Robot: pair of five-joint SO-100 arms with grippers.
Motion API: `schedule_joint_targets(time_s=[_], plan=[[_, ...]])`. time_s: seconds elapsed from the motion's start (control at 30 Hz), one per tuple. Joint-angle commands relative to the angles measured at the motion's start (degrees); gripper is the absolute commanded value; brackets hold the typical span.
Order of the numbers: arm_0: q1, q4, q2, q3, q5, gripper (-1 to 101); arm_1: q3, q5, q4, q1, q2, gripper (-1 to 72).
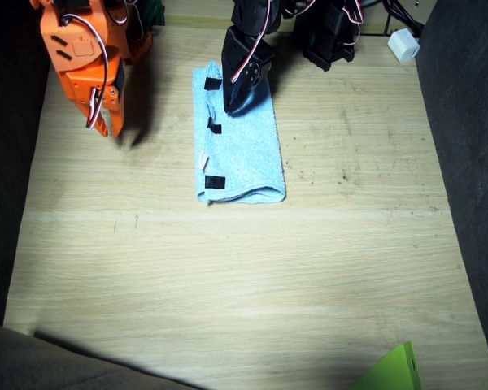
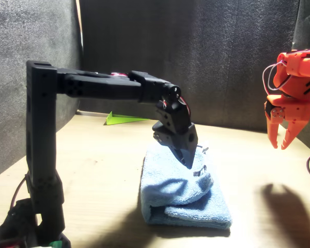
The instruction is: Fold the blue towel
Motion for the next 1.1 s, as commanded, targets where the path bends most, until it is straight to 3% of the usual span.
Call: schedule_joint_targets(time_s=[0.0,0.43,1.07], plan=[[-4.2,-3.3,4.0,5.0,3.3,0,0.1,-0.3,-0.4,0.0,4.4,8.1],[-16.6,1.0,-2.9,-4.6,11.7,0,-1.7,-0.2,-1.0,0.0,1.4,8.4],[-18.5,10.6,-9.9,-20.9,16.7,0,-1.5,-0.7,-0.8,-1.0,1.5,8.3]])
